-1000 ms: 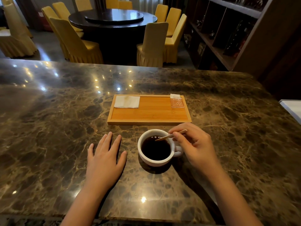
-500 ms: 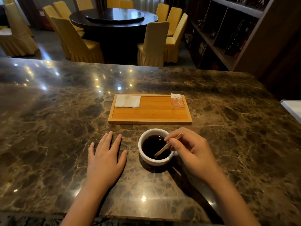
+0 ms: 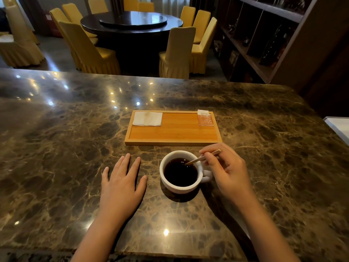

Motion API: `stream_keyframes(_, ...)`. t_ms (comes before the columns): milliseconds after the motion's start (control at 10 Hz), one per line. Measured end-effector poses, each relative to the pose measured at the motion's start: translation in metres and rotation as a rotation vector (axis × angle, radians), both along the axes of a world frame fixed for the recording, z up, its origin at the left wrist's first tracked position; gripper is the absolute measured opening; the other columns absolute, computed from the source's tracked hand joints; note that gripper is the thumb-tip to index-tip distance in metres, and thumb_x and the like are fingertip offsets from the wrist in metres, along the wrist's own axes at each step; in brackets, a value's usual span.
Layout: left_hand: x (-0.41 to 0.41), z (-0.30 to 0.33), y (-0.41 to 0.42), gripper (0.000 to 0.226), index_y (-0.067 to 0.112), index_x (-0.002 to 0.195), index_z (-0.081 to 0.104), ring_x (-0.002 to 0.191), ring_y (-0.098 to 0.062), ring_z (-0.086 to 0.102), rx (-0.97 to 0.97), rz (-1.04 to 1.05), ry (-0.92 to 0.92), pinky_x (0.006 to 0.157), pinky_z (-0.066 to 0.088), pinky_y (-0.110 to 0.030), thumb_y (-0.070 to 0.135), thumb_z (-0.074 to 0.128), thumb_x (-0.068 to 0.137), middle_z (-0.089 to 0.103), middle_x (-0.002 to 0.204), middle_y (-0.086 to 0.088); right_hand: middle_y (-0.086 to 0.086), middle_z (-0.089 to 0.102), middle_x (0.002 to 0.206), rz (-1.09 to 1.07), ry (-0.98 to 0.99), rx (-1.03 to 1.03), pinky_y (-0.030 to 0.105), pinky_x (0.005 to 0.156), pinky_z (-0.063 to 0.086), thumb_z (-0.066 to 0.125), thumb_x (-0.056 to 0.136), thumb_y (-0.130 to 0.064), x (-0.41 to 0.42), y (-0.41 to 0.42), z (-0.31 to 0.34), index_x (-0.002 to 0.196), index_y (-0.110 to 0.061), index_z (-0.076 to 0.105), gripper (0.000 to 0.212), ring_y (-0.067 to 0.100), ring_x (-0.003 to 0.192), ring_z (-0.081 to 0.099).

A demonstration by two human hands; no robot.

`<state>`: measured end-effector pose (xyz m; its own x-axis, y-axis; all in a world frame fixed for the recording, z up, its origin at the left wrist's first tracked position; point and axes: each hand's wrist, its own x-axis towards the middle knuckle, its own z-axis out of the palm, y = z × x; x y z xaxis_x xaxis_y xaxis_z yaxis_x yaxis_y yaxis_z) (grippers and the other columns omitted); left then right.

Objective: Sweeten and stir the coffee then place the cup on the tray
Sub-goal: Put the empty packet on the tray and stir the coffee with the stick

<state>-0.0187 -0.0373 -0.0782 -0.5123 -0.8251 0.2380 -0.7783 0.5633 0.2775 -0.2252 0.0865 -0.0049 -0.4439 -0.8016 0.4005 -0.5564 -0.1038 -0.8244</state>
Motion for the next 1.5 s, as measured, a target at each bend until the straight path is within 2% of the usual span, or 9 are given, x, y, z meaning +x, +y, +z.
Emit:
stream_keyframes(100,0.000,-0.001,0.000,0.063,0.023,0.136,0.033,0.133,-0.019,0.017,0.002,-0.003,-0.004,0.106,0.009,-0.053,0.054,0.021,0.082,0.029,0.145,-0.009,-0.012,0.062,0.087,-0.045,0.017,0.025,0.023,0.065,0.054,0.045,0.085,-0.035,-0.002,0.006,0.003,0.087,-0.024,0.062,0.020,0.011,0.081,0.062)
stream_keyframes(300,0.000,0.000,-0.001,0.063,0.023,0.136,0.033,0.133,-0.019,0.017,0.001,-0.002,-0.013,0.106,0.010,-0.053,0.054,0.021,0.082,0.028,0.145,-0.009,-0.010,0.063,0.080,-0.019,-0.033,0.055,0.017,0.063,0.052,0.051,0.088,-0.016,0.002,0.015,0.006,0.083,-0.020,0.064,0.015,0.012,0.078,0.063)
stream_keyframes(500,0.001,-0.001,-0.002,0.063,0.024,0.137,0.032,0.133,-0.018,0.016,0.001,-0.001,-0.018,0.106,0.009,-0.052,0.054,0.021,0.082,0.028,0.146,-0.009,-0.011,0.067,0.084,0.088,-0.117,0.075,0.025,0.070,0.056,0.063,0.084,-0.020,0.010,0.016,0.002,0.087,-0.021,0.070,0.008,0.013,0.083,0.066)
stream_keyframes(700,0.000,-0.001,-0.001,0.063,0.023,0.136,0.033,0.133,-0.019,0.017,-0.001,-0.002,-0.014,0.106,0.010,-0.053,0.054,0.021,0.082,0.029,0.145,-0.009,-0.003,0.069,0.089,0.096,-0.020,-0.054,0.017,0.075,0.049,0.055,0.084,-0.024,0.017,0.004,-0.003,0.091,-0.014,0.071,0.020,0.007,0.088,0.064)
stream_keyframes(1000,0.000,-0.001,0.000,0.062,0.022,0.135,0.036,0.132,-0.019,0.020,-0.008,-0.003,-0.001,0.105,0.011,-0.053,0.052,0.023,0.083,0.031,0.144,-0.010,-0.005,0.063,0.086,0.034,0.224,0.005,0.010,0.071,0.045,0.046,0.088,-0.025,0.002,0.014,0.006,0.092,-0.014,0.065,0.022,0.000,0.084,0.058)
stream_keyframes(1200,0.000,0.000,0.000,0.062,0.021,0.134,0.037,0.132,-0.019,0.021,-0.012,-0.001,0.000,0.105,0.012,-0.053,0.052,0.023,0.082,0.032,0.144,-0.010,-0.015,0.062,0.082,0.097,0.100,0.085,0.011,0.070,0.046,0.045,0.085,-0.033,0.010,0.017,0.012,0.088,-0.022,0.065,0.023,0.002,0.085,0.060)
stream_keyframes(1300,0.000,0.000,0.000,0.062,0.022,0.135,0.037,0.132,-0.019,0.021,-0.013,-0.001,0.002,0.105,0.012,-0.053,0.052,0.023,0.083,0.032,0.144,-0.010,-0.010,0.065,0.087,0.135,-0.138,0.119,0.020,0.067,0.054,0.050,0.082,-0.037,0.012,0.017,0.013,0.084,-0.029,0.066,0.018,0.012,0.083,0.064)
stream_keyframes(1400,0.000,0.000,0.000,0.061,0.022,0.134,0.037,0.132,-0.019,0.021,-0.015,0.000,0.004,0.105,0.011,-0.053,0.052,0.023,0.083,0.032,0.143,-0.010,-0.006,0.067,0.084,0.103,-0.225,0.107,0.022,0.066,0.055,0.057,0.086,-0.023,0.009,0.017,0.016,0.083,-0.027,0.067,0.011,0.014,0.078,0.065)
stream_keyframes(1500,0.000,-0.001,-0.001,0.060,0.022,0.134,0.037,0.132,-0.020,0.021,-0.019,0.000,0.006,0.104,0.012,-0.053,0.052,0.025,0.083,0.032,0.143,-0.010,0.001,0.067,0.082,0.007,-0.265,0.091,0.021,0.065,0.055,0.053,0.089,-0.006,-0.002,0.018,0.022,0.080,-0.021,0.066,0.022,0.011,0.071,0.065)
